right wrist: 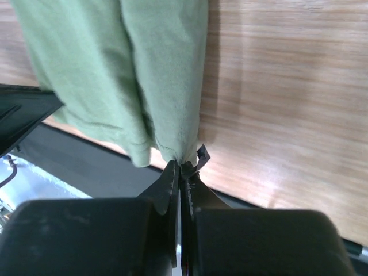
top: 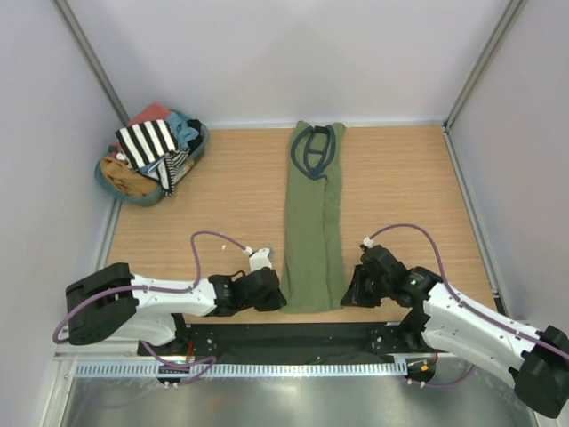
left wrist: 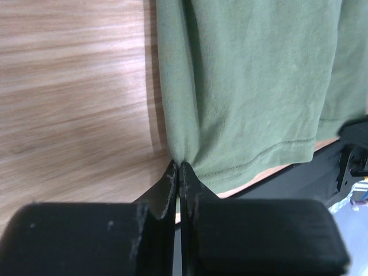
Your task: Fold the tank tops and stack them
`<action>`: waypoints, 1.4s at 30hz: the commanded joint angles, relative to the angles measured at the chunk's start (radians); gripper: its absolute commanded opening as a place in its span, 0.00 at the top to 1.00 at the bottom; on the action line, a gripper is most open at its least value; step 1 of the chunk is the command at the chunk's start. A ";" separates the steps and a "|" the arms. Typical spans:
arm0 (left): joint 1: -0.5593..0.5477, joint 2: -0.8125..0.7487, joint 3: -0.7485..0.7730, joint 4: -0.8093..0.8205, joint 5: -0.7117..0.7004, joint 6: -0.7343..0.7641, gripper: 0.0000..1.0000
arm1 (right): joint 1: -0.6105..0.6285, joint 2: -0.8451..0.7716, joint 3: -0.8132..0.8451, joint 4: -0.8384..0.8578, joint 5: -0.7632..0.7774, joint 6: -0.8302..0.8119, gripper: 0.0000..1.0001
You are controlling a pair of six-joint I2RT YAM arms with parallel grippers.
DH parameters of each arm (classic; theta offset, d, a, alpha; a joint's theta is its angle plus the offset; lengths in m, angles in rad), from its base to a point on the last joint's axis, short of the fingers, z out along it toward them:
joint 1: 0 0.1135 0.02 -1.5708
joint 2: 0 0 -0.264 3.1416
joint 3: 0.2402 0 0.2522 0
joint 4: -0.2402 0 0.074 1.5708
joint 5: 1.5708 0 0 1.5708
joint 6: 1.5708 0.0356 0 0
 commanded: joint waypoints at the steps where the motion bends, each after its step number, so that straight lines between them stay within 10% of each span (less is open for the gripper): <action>1: -0.013 -0.025 0.007 -0.083 0.036 0.004 1.00 | 0.017 -0.064 0.094 -0.075 0.036 0.006 0.99; 24: 0.320 0.090 0.547 -0.414 0.064 0.357 1.00 | -0.017 0.380 0.585 -0.046 0.386 -0.214 0.99; 42: 0.559 0.432 0.869 -0.402 0.098 0.483 1.00 | -0.276 0.736 0.826 0.075 0.318 -0.311 0.99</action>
